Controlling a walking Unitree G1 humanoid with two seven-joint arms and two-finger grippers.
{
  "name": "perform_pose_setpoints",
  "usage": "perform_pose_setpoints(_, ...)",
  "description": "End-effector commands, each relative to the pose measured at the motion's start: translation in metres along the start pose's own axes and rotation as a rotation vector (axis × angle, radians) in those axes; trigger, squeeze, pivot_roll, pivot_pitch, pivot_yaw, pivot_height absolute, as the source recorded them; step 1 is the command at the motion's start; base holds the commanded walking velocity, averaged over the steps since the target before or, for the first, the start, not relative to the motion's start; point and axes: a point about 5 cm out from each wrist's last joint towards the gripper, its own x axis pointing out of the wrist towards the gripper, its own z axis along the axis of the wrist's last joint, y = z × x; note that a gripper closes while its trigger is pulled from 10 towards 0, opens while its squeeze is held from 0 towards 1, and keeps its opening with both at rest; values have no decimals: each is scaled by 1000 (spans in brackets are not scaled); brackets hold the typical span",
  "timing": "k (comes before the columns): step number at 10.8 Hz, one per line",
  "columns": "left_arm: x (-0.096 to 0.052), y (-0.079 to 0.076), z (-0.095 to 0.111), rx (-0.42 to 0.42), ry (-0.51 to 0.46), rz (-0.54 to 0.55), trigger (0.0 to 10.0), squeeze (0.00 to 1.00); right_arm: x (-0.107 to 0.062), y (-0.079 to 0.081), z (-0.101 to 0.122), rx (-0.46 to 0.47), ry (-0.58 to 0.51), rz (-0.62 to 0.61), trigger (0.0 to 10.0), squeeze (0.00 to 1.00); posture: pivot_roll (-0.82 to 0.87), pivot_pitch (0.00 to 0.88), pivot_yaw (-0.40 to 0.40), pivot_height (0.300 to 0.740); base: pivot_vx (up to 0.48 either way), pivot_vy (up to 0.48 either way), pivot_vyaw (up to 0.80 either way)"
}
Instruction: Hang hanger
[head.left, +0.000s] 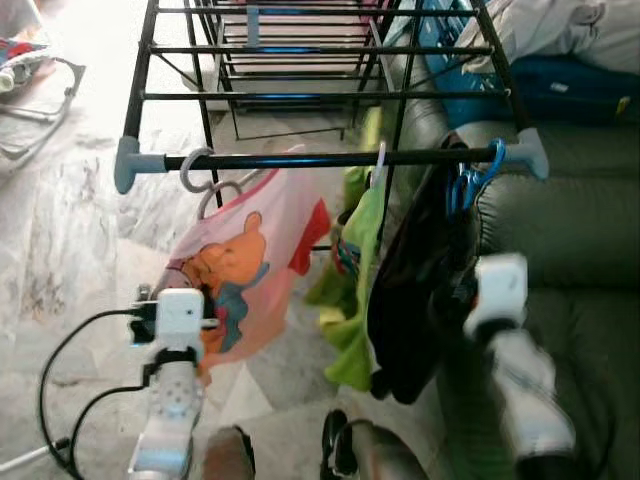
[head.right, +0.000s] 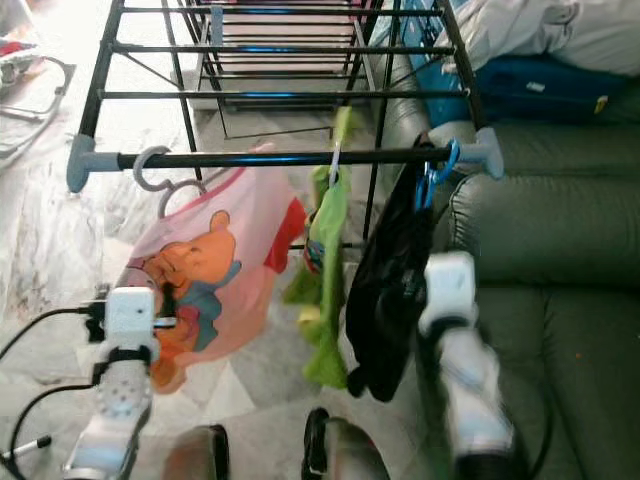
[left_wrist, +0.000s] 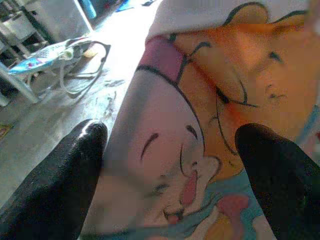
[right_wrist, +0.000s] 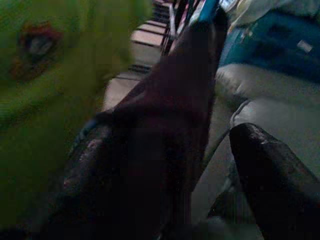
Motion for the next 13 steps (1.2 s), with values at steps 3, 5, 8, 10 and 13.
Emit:
perform_pose_setpoints(3, -3, -3, 0, 6, 6, -27, 10000, 0, -8, -9, 5, 105, -35, -125, 10000, 1000, -35, 192, -30, 740, -284, 0, 0)
perform_pose_setpoints(5, -4, -5, 0, 2, 10, -34, 10000, 0, -5, -17, 10, 82, -43, -144, 10000, 1000, -49, 197, -32, 740, -289, 0, 0)
perform_pose_setpoints(8, -3, -7, 2, -8, 13, -36, 10000, 0, -5, -21, 10, 97, -40, -158, 10000, 1000, -51, 194, -32, 740, -290, 0, 0)
perform_pose_setpoints(10, -1, -6, 4, -5, 9, -44, 10000, 0, -5, -17, 10, 121, -45, -158, 10000, 1000, -48, 191, -6, 740, -285, 0, 0)
perform_pose_setpoints(13, 8, -3, 10, -7, 0, -67, 10000, 0, -9, -11, 0, 134, -11, -176, 10000, 0, -46, 181, 10, 740, -92, 0, 0)
